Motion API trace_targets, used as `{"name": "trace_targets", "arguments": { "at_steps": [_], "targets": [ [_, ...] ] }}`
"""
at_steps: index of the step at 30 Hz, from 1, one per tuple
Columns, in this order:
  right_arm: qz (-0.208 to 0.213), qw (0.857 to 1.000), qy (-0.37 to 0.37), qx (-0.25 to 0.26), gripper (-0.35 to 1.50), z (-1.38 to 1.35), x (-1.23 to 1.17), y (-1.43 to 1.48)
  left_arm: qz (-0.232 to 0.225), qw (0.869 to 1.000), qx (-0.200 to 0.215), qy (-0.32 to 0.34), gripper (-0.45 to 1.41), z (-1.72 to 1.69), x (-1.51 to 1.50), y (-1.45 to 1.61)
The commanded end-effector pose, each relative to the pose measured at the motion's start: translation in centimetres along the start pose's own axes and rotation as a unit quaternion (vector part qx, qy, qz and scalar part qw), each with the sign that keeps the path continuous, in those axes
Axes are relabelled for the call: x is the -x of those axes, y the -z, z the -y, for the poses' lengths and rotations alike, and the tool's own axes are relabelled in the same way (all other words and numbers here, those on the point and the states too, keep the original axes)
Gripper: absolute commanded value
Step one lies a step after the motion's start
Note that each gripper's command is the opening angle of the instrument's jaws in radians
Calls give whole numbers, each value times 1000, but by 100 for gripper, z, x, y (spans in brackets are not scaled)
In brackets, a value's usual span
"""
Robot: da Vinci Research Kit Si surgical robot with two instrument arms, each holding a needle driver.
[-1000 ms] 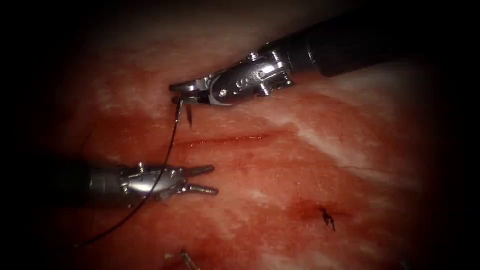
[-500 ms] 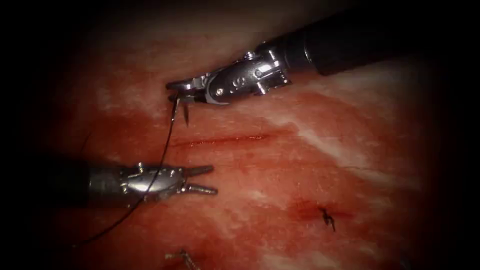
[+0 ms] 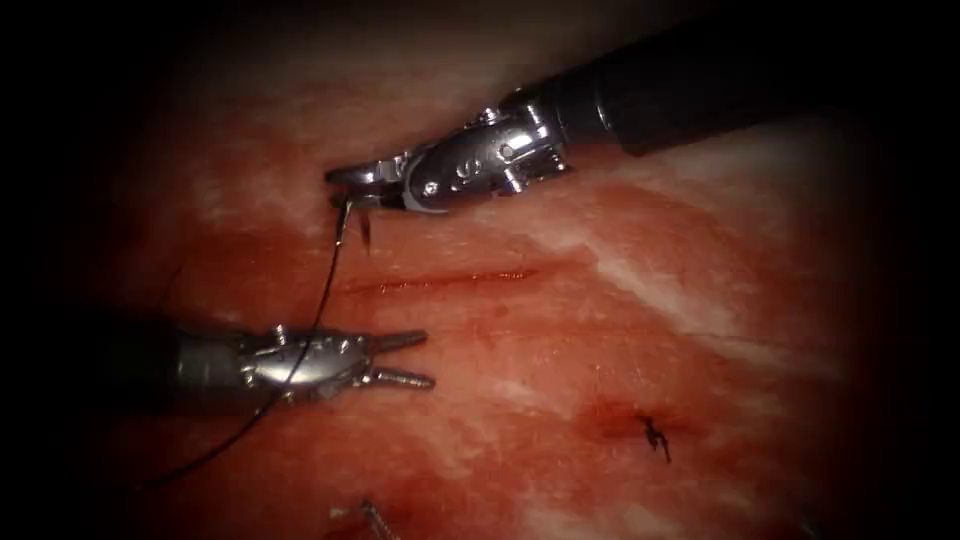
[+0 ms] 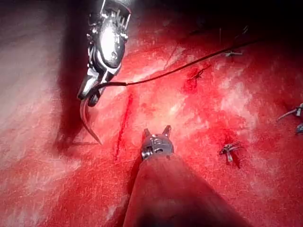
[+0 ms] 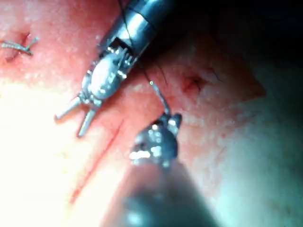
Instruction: Wound Closure
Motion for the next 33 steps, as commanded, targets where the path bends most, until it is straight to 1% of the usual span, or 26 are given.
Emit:
{"name": "trace_targets", "arguments": {
  "at_steps": [1,9,12,18,22,23,24,27,33],
  "targets": [
    [0,1000,1,-1,-35,3,4,-7,1,1000,1,2,19,-2,6,-4],
    [1,1000,6,-6,-35,8,5,-9,2,1000,3,3,19,-4,4,3],
    [2,1000,18,-9,-35,13,9,-12,2,1000,5,3,19,-3,4,8],
    [4,999,35,-17,-35,23,14,-16,2,1000,6,4,19,-1,1,7],
    [2,999,49,-22,-35,34,16,-15,2,1000,12,8,15,12,-10,11],
    [0,998,51,-23,-35,38,17,-13,3,1000,10,11,14,23,-16,13],
    [0,998,52,-22,-35,39,17,-12,3,1000,8,11,14,26,-16,14],
    [-3,998,54,-20,-35,45,17,-8,9,1000,11,7,14,32,-7,18],
    [-4,998,58,-17,-35,46,16,-8,33,999,13,6,14,34,8,21]
  ]
}}
